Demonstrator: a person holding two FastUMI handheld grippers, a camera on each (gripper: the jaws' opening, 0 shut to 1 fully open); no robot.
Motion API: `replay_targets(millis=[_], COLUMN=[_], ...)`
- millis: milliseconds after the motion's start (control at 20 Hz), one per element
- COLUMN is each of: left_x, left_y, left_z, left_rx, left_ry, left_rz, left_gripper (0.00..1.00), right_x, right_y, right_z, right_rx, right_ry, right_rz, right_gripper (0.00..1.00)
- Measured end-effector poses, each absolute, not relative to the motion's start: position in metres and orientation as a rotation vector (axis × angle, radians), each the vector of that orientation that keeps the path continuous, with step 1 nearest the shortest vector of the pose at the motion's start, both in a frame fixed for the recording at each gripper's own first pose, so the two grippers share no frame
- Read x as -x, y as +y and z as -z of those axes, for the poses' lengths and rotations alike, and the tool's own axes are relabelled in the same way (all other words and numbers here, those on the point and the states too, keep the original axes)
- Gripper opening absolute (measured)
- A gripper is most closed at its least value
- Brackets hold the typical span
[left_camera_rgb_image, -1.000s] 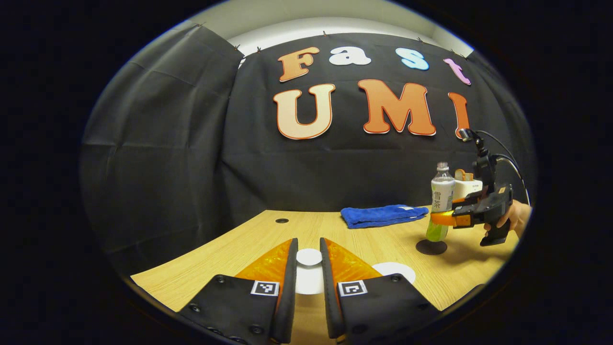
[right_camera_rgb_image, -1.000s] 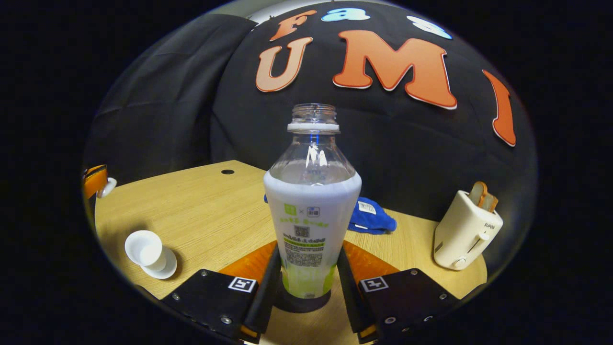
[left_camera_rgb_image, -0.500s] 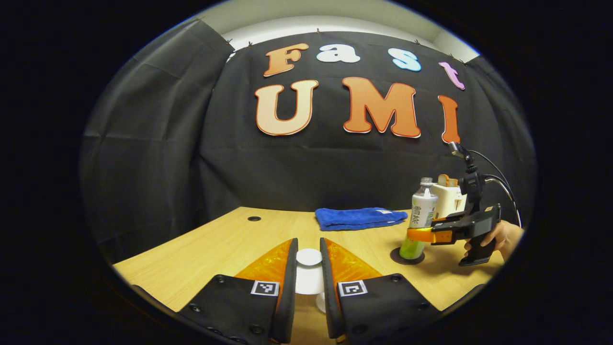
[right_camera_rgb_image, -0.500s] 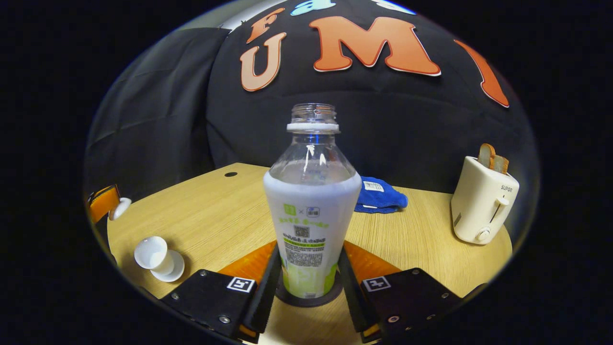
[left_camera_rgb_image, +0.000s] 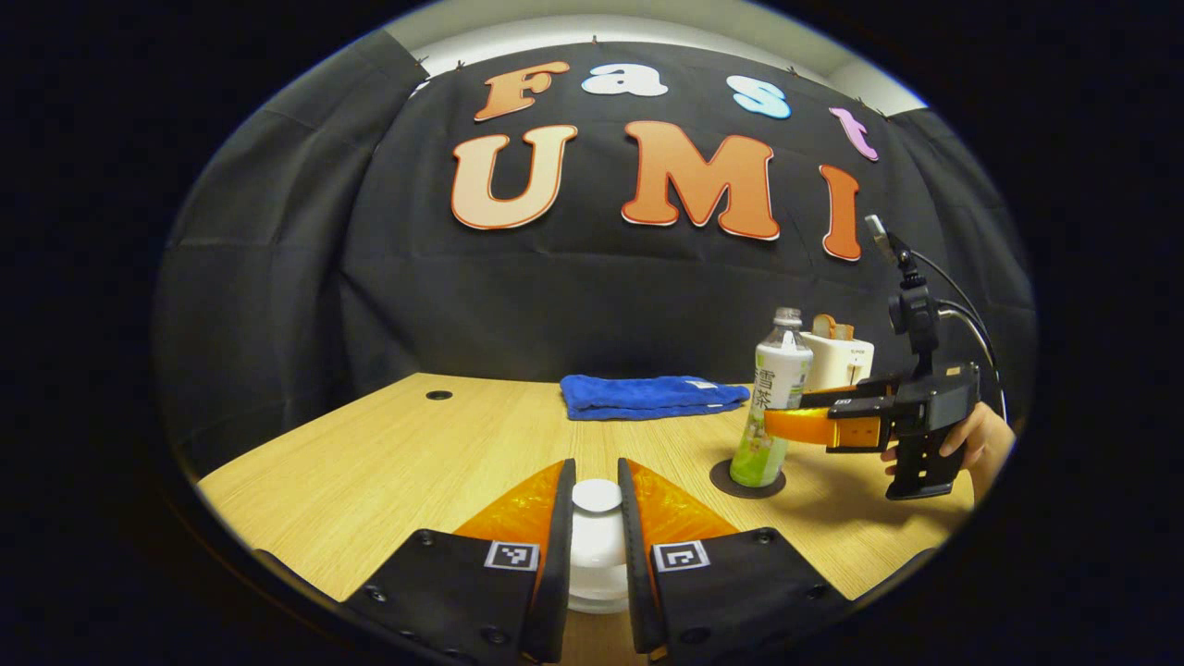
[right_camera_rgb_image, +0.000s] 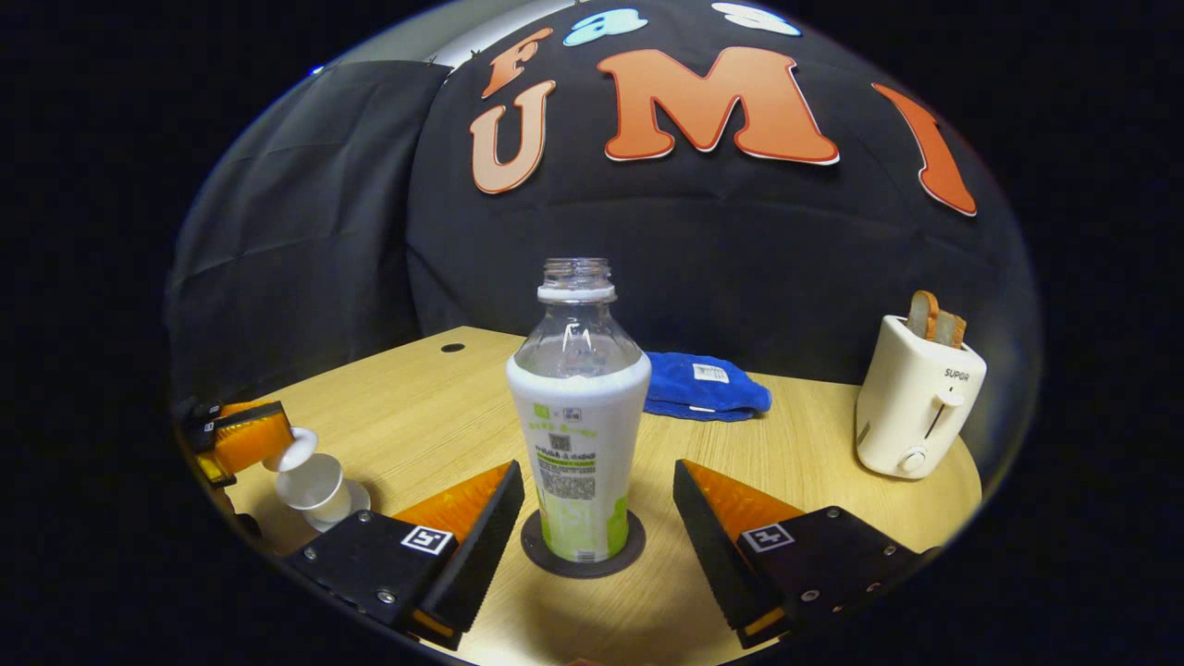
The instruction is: Open the teacup lid with one hand, grasp the water bottle and pour water into the teacup with the other hand; after pouring, place the water bottle on the coaster and then close the teacup lid.
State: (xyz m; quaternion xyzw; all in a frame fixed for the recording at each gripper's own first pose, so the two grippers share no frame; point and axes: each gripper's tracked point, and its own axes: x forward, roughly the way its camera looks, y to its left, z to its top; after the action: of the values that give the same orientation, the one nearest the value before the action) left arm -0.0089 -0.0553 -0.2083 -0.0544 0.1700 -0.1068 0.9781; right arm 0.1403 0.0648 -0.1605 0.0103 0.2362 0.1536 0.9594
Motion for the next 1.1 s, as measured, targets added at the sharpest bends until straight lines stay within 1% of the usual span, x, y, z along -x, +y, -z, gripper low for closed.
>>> replay_targets(millis=[250, 500, 600, 650, 750, 800, 850, 900, 950, 1000, 1100], left_x=[0.016, 0.018, 0.021, 0.02, 0.017, 0.016, 0.014, 0.011, 0.009, 0.007, 0.002], left_y=[-0.061, -0.06, -0.059, -0.056, -0.055, -0.053, -0.054, -0.055, -0.057, -0.06, -0.067], left_z=[0.23, 0.235, 0.236, 0.235, 0.224, 0.216, 0.207, 0.197, 0.186, 0.174, 0.153], left_rx=[0.076, 0.05, 0.034, 0.029, 0.031, 0.024, 0.02, 0.02, 0.026, 0.035, 0.042], left_ry=[0.397, 0.417, 0.423, 0.418, 0.391, 0.372, 0.349, 0.325, 0.301, 0.279, 0.25], left_rz=[0.222, 0.21, 0.212, 0.203, 0.195, 0.188, 0.189, 0.184, 0.187, 0.19, 0.201], left_gripper=[0.31, 0.31, 0.33, 0.37, 0.48, 0.5, 0.65, 0.7, 0.83, 0.86, 0.96], right_x=[-0.122, -0.107, -0.1, -0.097, -0.09, -0.085, -0.082, -0.079, -0.076, -0.072, -0.067], right_y=[0.048, 0.04, 0.038, 0.036, 0.032, 0.029, 0.029, 0.028, 0.026, 0.023, 0.019], right_z=[0.152, 0.132, 0.125, 0.121, 0.113, 0.109, 0.102, 0.095, 0.089, 0.084, 0.07], right_rx=[-0.039, -0.07, -0.074, -0.075, -0.076, -0.077, -0.078, -0.079, -0.075, -0.065, -0.039], right_ry=[0.454, 0.411, 0.395, 0.388, 0.369, 0.358, 0.342, 0.323, 0.307, 0.294, 0.258], right_rz=[-0.29, -0.294, -0.295, -0.292, -0.282, -0.278, -0.276, -0.272, -0.266, -0.255, -0.237], right_gripper=[0.98, 0.97, 0.98, 0.97, 0.97, 0.97, 0.98, 0.98, 0.98, 0.97, 0.97])
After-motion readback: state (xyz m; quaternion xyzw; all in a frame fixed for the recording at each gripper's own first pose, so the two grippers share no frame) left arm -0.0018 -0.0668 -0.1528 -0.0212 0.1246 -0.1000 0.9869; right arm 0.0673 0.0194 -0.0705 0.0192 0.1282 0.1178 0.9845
